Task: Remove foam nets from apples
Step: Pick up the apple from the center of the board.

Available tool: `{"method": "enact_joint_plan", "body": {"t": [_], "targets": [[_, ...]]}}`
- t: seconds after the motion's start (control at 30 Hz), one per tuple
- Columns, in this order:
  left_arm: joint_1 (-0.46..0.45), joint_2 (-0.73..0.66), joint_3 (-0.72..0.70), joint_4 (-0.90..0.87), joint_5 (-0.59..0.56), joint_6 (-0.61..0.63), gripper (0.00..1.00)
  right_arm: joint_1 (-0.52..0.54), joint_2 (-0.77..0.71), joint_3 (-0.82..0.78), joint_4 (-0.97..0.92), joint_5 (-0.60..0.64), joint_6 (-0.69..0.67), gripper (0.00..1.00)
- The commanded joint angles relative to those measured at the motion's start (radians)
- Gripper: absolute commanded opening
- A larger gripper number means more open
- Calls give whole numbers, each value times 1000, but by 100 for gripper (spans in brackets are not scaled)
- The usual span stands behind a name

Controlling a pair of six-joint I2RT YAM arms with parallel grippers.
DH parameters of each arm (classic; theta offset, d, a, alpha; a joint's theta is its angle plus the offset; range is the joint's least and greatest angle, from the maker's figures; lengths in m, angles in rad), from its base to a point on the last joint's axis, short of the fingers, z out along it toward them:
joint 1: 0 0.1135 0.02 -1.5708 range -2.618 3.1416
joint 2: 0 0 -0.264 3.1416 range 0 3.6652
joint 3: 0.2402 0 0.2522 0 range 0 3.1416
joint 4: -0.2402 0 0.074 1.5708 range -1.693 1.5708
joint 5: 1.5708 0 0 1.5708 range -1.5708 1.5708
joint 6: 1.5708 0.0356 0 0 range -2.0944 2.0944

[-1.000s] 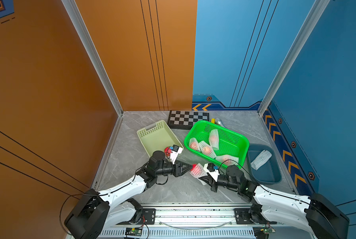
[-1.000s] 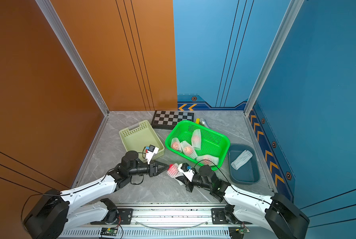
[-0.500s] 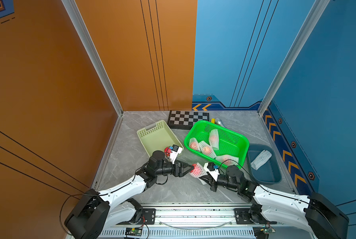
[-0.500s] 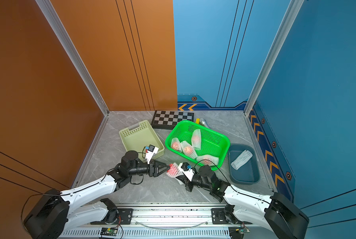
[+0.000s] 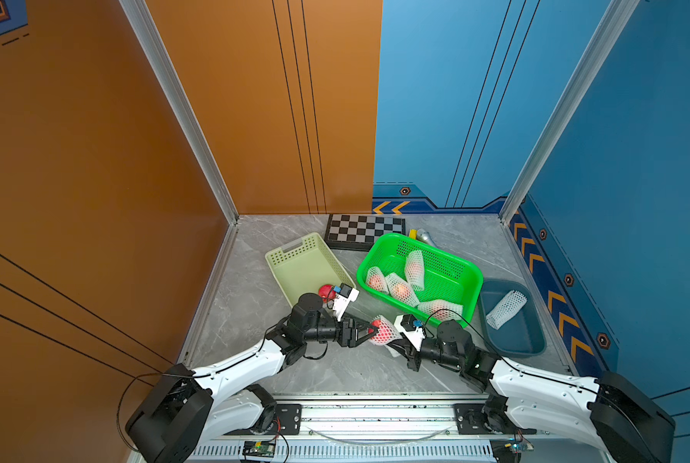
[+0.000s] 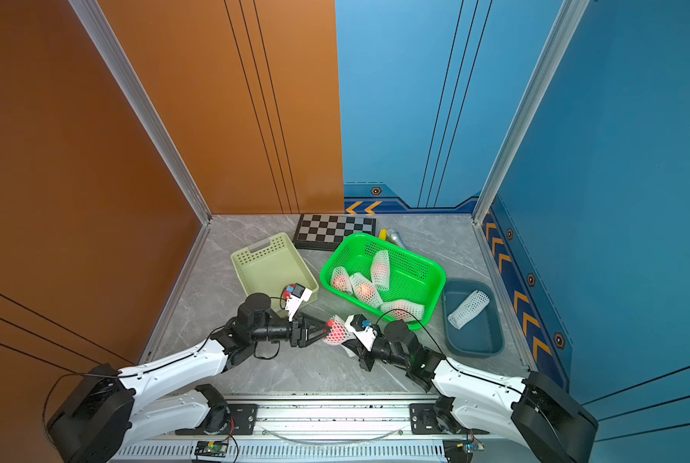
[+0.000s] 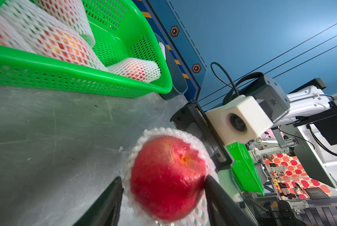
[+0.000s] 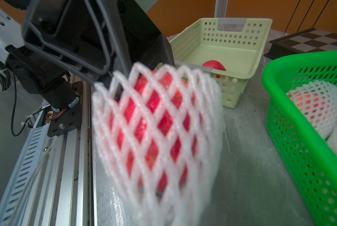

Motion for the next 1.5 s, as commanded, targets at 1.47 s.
{"method": "enact_joint_plan", "body": {"t": [1.47], "targets": [[12, 154, 4, -95, -188, 69, 73, 20, 45, 8, -196, 127, 192, 0]]}}
